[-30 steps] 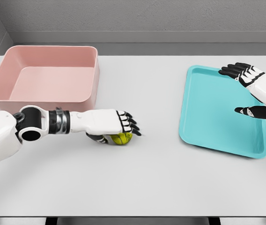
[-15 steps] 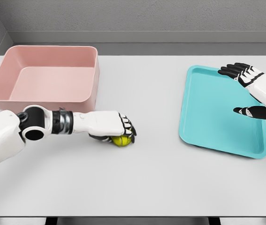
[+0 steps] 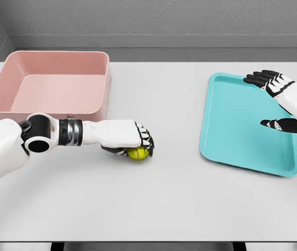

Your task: Put the tennis from the blue tray into the pink basket with both arms

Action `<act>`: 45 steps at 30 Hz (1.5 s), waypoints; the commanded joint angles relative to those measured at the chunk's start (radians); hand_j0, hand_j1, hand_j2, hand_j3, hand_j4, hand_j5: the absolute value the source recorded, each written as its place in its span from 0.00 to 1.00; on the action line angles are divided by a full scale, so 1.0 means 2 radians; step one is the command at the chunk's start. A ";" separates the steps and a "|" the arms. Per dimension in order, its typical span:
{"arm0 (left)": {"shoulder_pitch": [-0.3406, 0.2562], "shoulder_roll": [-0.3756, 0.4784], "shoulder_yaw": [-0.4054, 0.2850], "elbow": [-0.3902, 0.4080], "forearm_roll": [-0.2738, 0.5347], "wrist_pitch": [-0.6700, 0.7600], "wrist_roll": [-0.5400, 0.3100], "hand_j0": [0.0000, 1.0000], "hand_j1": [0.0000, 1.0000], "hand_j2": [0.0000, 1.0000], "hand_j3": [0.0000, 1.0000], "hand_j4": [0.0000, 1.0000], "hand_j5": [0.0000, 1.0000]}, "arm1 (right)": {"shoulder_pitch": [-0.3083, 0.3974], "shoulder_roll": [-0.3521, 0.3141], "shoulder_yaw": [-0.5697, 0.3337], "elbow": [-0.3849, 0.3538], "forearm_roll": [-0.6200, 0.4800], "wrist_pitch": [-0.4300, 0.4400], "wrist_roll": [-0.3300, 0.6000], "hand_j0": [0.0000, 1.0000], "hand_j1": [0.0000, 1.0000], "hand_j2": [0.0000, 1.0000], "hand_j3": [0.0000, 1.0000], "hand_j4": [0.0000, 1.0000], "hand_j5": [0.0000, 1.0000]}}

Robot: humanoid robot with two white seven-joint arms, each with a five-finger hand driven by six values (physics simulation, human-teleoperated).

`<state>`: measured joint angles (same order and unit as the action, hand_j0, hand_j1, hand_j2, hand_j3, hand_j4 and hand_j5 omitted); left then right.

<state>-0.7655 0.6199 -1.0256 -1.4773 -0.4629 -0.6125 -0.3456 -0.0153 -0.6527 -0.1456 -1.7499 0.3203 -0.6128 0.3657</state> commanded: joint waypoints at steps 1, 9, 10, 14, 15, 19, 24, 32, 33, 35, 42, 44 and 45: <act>0.000 0.001 0.000 -0.001 0.005 0.001 0.000 0.58 0.58 0.58 0.58 0.58 0.58 | 0.000 0.000 0.000 0.000 -0.004 0.001 0.000 1.00 1.00 1.00 1.00 1.00 1.00; -0.013 0.005 0.001 -0.005 0.022 0.001 0.000 0.58 0.58 0.58 0.58 0.58 0.58 | 0.000 0.000 0.000 0.000 -0.004 0.001 0.000 1.00 1.00 1.00 1.00 1.00 1.00; -0.015 0.006 0.001 -0.005 0.024 0.001 -0.001 0.58 0.58 0.58 0.58 0.58 0.58 | 0.000 0.000 0.000 0.000 -0.004 0.001 0.000 1.00 1.00 1.00 1.00 1.00 1.00; -0.021 0.008 0.002 -0.005 0.028 0.001 0.000 0.58 0.58 0.58 0.58 0.58 0.58 | 0.000 0.000 0.000 0.000 -0.004 0.001 0.000 1.00 1.00 1.00 1.00 1.00 1.00; -0.025 0.009 0.002 -0.005 0.032 0.001 0.000 0.58 0.58 0.58 0.58 0.58 0.58 | 0.000 0.000 -0.001 0.000 -0.004 0.001 0.000 1.00 1.00 1.00 1.00 1.00 1.00; -0.029 0.012 0.003 -0.005 0.040 0.001 -0.001 0.58 0.58 0.58 0.58 0.58 0.58 | 0.000 0.000 -0.001 0.000 -0.004 0.001 0.000 1.00 1.00 1.00 1.00 1.00 1.00; -0.041 0.023 0.004 -0.004 0.050 0.001 -0.001 0.58 0.58 0.58 0.58 0.58 0.58 | 0.000 0.000 -0.001 0.000 -0.004 0.001 0.000 1.00 1.00 1.00 1.00 1.00 1.00; -0.058 0.033 0.009 0.001 0.066 0.001 -0.001 0.58 0.58 0.58 0.58 0.58 0.58 | 0.000 0.000 -0.001 0.000 -0.004 0.001 0.000 1.00 1.00 1.00 1.00 1.00 1.00; -0.058 0.034 0.010 0.003 0.067 0.001 -0.001 0.58 0.58 0.58 0.58 0.58 0.58 | 0.000 0.000 -0.001 0.000 -0.004 0.001 0.000 1.00 1.00 1.00 1.00 1.00 1.00; -0.058 0.037 0.017 0.003 0.067 0.001 -0.001 0.58 0.58 0.58 0.58 0.58 0.58 | 0.000 0.000 -0.001 0.000 -0.004 0.001 0.000 1.00 1.00 1.00 1.00 1.00 1.00; -0.061 0.047 0.041 0.025 0.075 0.001 -0.001 0.59 0.59 0.59 0.59 0.59 0.59 | 0.000 0.000 -0.001 0.000 -0.004 0.001 0.000 1.00 1.00 1.00 1.00 1.00 1.00; -0.062 0.051 0.044 0.029 0.076 0.001 -0.001 0.59 0.59 0.59 0.59 0.59 0.59 | 0.000 0.000 0.000 0.000 -0.004 0.001 0.000 1.00 1.00 1.00 1.00 1.00 1.00; -0.062 0.052 0.044 0.029 0.079 0.001 -0.001 0.59 0.59 0.59 0.59 0.59 0.59 | 0.000 0.000 0.000 0.000 -0.004 0.001 0.000 1.00 1.00 1.00 1.00 1.00 1.00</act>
<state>-0.8943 0.7172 -0.9465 -1.4264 -0.3175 -0.6127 -0.3475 -0.0153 -0.6527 -0.1463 -1.7499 0.3203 -0.6128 0.3659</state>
